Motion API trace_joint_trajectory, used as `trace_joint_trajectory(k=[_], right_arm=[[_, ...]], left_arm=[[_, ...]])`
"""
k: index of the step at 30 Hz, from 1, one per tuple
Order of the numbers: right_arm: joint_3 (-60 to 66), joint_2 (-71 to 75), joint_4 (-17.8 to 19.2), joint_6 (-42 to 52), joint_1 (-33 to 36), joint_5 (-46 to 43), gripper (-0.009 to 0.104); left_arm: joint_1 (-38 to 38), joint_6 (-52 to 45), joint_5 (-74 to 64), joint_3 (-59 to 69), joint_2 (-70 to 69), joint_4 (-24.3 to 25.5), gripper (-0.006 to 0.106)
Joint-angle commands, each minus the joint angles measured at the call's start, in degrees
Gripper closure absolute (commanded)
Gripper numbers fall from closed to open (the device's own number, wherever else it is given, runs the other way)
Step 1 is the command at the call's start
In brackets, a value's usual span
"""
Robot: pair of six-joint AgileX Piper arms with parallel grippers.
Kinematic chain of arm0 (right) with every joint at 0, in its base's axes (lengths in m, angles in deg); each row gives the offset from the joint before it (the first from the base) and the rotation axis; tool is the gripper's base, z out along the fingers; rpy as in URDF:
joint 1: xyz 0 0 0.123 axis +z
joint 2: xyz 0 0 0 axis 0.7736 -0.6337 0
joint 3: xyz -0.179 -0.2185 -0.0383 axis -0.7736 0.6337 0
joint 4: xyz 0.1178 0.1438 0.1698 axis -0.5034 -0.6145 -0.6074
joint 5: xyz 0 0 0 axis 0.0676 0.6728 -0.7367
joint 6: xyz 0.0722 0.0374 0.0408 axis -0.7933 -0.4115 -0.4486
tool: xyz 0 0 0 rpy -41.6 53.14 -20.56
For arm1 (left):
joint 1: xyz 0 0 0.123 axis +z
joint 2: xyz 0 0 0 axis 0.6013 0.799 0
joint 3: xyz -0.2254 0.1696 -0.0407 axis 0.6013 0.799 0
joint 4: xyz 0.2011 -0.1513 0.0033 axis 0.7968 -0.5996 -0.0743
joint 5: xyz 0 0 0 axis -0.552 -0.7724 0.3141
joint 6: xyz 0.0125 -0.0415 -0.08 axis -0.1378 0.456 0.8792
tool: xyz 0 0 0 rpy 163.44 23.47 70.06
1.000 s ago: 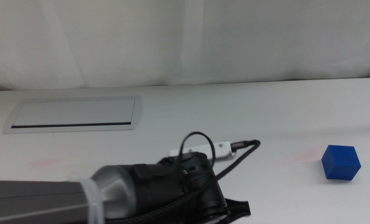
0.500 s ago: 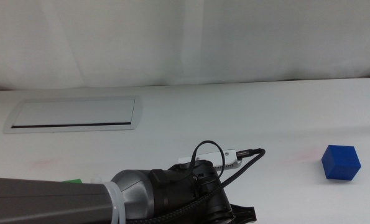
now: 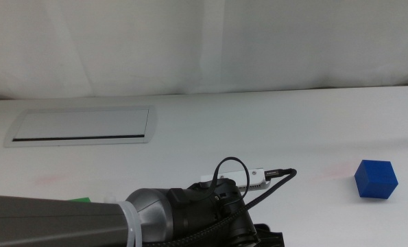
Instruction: Stack red cubes first, then green, then blue cubes in a specific spot.
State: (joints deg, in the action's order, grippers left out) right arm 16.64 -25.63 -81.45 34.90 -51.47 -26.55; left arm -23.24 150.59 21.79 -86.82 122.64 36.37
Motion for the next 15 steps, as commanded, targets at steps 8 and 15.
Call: trace_joint_trajectory(k=[8, 15], right_arm=[[2.37, -0.11, 0.32, 0.14, -0.42, -0.83, -0.008], [2.37, -0.11, 0.32, 0.14, -0.42, -0.83, -0.008]], left_arm=[[-0.33, 0.0, -1.13, -0.12, -5.98, 7.06, 0.008], [1.44, -2.1, -9.45, -1.16, -17.8, 19.45, 0.008]])
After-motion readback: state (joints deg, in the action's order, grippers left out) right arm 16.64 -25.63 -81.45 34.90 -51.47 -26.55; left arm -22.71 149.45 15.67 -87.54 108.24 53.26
